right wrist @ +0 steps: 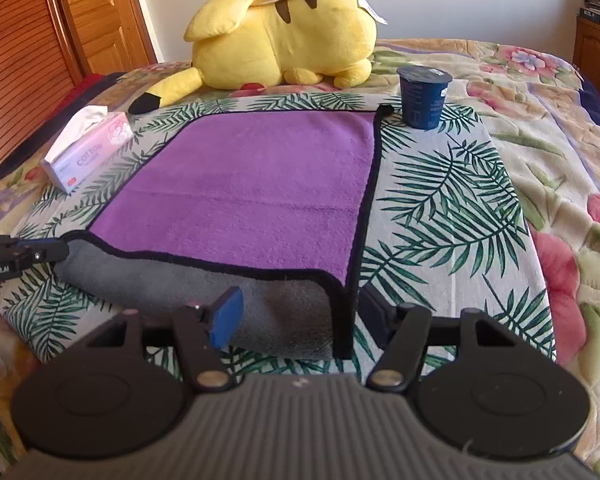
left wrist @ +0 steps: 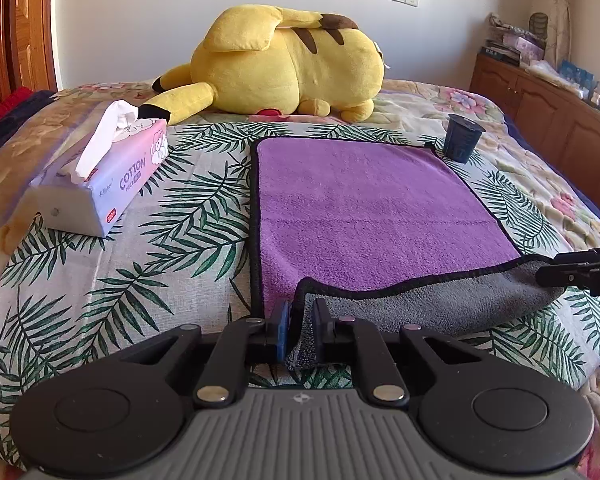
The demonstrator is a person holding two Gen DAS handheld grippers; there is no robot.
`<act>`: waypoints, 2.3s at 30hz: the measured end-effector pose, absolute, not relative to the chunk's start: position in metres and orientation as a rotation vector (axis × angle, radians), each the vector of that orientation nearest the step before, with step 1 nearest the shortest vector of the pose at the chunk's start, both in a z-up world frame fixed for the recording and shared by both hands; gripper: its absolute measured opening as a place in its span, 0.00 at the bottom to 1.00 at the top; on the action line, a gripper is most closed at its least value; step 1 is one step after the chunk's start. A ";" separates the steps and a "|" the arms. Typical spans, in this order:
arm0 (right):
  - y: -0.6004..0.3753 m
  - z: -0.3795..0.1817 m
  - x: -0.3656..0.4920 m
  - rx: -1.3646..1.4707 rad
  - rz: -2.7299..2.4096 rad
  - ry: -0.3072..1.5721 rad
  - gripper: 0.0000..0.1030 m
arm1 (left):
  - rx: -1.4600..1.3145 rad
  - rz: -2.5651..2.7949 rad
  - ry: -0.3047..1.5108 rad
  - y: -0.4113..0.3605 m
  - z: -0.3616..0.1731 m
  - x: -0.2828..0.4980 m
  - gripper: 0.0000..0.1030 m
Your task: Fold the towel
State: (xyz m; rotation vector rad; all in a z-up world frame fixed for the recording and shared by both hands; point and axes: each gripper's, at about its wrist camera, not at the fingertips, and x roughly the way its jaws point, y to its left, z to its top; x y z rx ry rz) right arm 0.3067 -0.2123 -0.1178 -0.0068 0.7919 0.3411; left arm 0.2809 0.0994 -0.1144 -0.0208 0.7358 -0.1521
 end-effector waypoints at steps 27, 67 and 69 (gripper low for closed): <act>-0.228 -0.114 0.310 0.036 0.361 0.779 0.04 | 0.001 -0.176 0.733 0.098 -0.121 0.280 0.00; -0.211 -0.055 0.344 -0.109 0.391 0.564 0.04 | 0.017 -0.235 0.569 0.094 -0.049 0.322 0.00; -0.209 -0.051 0.349 -0.115 0.386 0.557 0.04 | 0.028 -0.237 0.561 0.092 -0.044 0.327 0.00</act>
